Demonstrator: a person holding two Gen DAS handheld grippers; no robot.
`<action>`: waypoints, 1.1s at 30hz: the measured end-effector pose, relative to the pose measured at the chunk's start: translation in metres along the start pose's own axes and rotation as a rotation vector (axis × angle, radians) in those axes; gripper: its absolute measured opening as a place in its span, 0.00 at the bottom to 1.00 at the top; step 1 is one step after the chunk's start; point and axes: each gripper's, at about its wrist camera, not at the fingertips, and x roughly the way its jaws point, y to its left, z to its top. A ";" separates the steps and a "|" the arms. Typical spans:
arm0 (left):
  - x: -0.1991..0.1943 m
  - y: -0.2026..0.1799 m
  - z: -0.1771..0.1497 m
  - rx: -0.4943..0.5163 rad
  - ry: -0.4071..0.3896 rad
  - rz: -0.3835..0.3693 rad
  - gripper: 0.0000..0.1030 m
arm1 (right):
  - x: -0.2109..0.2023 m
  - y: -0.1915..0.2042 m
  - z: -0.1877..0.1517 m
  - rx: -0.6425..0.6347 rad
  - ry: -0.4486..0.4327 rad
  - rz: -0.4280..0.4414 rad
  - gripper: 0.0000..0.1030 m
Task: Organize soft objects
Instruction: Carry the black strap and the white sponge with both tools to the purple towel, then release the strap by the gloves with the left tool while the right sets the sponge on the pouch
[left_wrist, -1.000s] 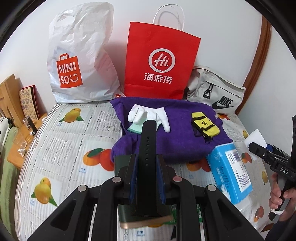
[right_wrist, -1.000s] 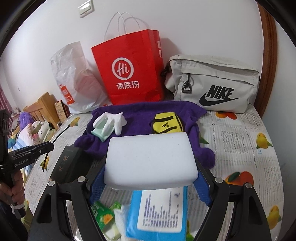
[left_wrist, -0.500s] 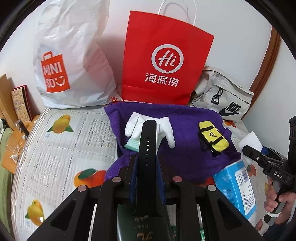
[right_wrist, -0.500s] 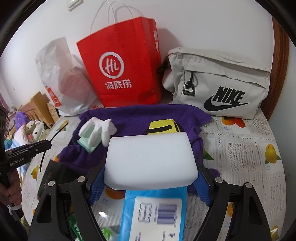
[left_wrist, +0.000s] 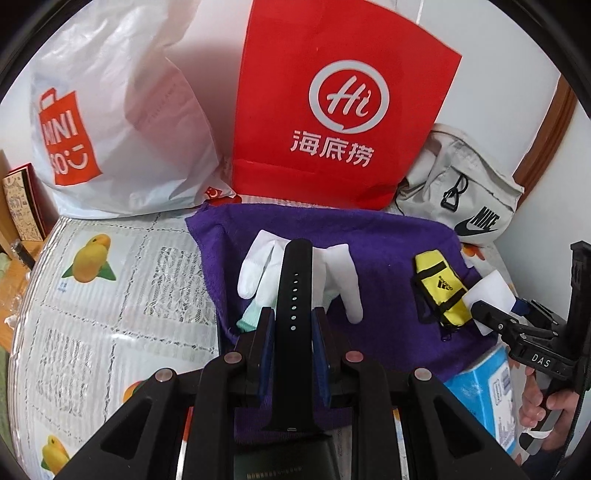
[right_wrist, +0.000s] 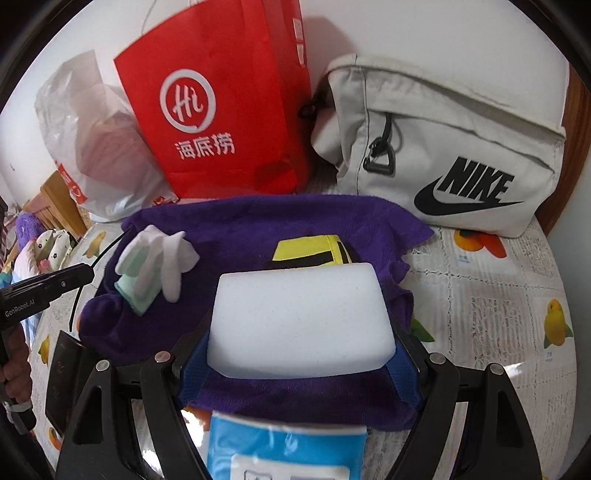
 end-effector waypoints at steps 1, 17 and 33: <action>0.003 0.000 0.001 -0.004 0.006 -0.002 0.19 | 0.003 0.000 0.001 -0.003 0.011 0.001 0.79; 0.028 0.007 0.004 -0.043 0.058 -0.012 0.19 | 0.035 0.000 0.006 -0.036 0.098 -0.015 0.80; 0.001 0.006 0.001 -0.025 0.030 0.011 0.41 | 0.002 0.001 0.006 -0.008 0.020 0.013 0.90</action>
